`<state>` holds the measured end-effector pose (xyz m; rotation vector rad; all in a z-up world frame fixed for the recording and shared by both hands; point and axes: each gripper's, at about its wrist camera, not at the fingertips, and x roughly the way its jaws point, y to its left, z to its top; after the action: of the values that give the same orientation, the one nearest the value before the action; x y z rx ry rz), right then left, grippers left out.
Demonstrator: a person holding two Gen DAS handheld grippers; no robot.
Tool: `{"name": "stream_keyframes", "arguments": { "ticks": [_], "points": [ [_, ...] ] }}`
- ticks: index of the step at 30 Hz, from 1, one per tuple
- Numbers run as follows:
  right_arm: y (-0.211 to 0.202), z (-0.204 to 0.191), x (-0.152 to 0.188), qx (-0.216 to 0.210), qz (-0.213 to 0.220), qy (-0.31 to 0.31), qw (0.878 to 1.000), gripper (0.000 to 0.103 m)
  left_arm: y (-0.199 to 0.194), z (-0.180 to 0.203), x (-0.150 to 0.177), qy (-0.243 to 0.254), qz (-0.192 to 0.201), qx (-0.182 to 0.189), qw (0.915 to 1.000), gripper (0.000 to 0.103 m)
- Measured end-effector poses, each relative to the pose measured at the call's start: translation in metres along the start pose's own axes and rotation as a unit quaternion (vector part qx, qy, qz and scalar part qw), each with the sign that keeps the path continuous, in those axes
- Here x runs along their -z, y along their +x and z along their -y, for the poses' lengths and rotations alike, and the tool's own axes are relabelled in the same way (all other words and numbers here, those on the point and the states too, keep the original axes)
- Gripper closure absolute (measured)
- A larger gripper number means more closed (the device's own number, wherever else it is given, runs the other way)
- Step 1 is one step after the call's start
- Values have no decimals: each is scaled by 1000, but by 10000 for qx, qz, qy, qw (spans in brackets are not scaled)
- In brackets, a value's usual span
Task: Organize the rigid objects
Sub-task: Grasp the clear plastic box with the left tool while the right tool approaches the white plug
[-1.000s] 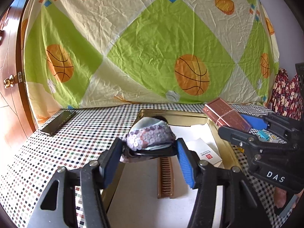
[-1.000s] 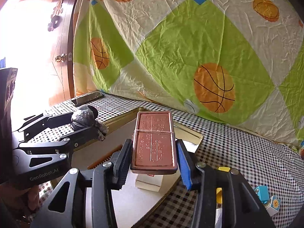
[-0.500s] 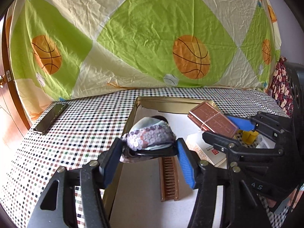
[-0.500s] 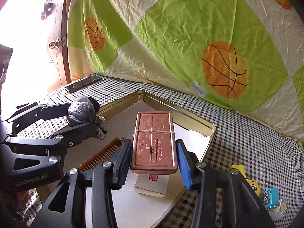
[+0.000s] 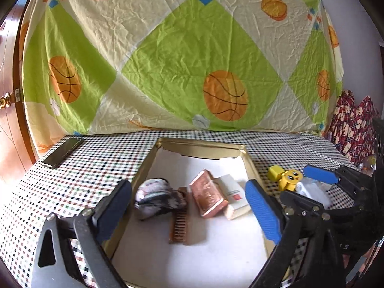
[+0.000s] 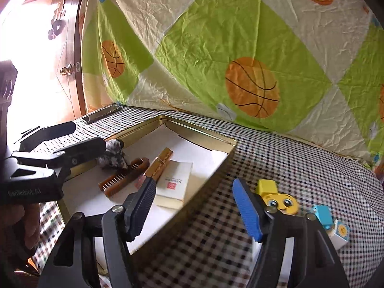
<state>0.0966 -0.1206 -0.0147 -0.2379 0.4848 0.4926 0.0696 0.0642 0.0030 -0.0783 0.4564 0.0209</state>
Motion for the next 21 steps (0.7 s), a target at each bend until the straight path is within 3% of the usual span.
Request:
{"name": "stream_keyframes", "arguments": {
  "ticks": [6, 13, 21],
  "points": [
    [-42, 60, 28, 758, 67, 359, 9965, 29, -3, 70, 3, 365, 75, 508, 9980, 1],
    [-55, 138, 52, 1492, 46, 1148, 9821, 28, 23, 145, 10, 789, -235, 854, 9929, 1],
    [-59, 168, 62, 1589, 12, 1600, 9742, 27, 60, 198, 21, 1133, -836, 987, 9851, 1]
  ]
}}
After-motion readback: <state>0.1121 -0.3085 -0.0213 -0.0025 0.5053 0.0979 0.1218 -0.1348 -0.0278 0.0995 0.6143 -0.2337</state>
